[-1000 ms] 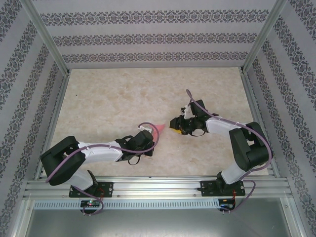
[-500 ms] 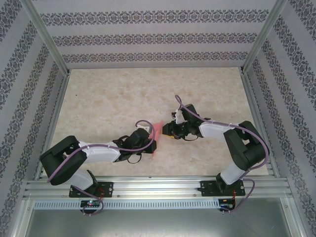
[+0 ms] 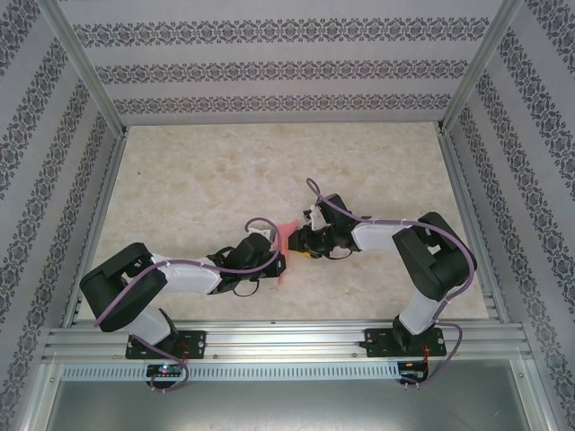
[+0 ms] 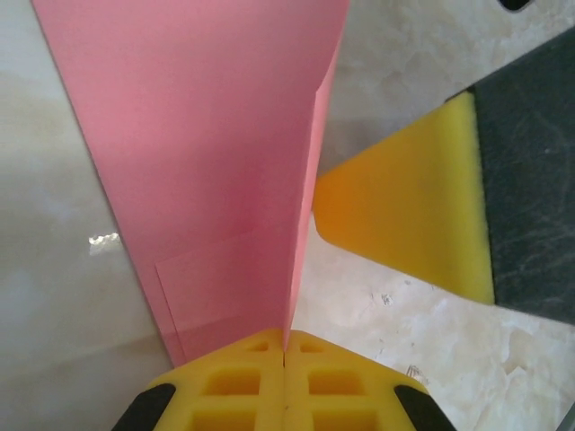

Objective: Fold a paper plane with a square sheet of paper (fold left side to right side)
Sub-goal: Fold the wing for the fifth time at the center of the table.

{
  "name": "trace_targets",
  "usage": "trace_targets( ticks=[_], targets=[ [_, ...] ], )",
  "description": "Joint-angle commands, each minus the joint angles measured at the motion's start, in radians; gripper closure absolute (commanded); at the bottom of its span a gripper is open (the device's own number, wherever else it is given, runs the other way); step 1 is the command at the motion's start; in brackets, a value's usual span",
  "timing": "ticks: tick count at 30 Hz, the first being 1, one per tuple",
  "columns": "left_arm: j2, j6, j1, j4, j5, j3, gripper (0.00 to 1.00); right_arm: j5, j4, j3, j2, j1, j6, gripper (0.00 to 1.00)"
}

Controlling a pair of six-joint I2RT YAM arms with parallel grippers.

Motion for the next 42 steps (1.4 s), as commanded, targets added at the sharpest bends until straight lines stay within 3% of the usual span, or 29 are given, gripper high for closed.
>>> trace_targets(
  ticks=[1, 22, 28, 32, 37, 42],
  targets=[
    [0.016, -0.025, 0.014, 0.058, 0.006, -0.015, 0.95, 0.021, 0.025, 0.036, 0.020, 0.013, 0.004, 0.62],
    [0.040, -0.041, 0.025, 0.080, 0.020, -0.024, 0.89, 0.069, -0.053, 0.080, 0.089, 0.029, -0.012, 0.62],
    [0.010, -0.037, 0.027, 0.059, 0.020, -0.022, 0.73, 0.075, -0.062, 0.080, 0.099, 0.029, -0.014, 0.62],
    [-0.037, -0.023, 0.030, 0.020, 0.020, -0.020, 0.68, 0.073, -0.062, 0.083, 0.106, 0.028, -0.016, 0.62],
    [-0.125, -0.018, 0.065, -0.015, 0.050, -0.036, 0.65, 0.070, -0.060, 0.085, 0.106, 0.029, -0.016, 0.62],
    [-0.182, -0.027, 0.164, -0.050, 0.147, -0.044, 0.64, 0.070, -0.060, 0.086, 0.100, 0.029, -0.017, 0.62]
  ],
)
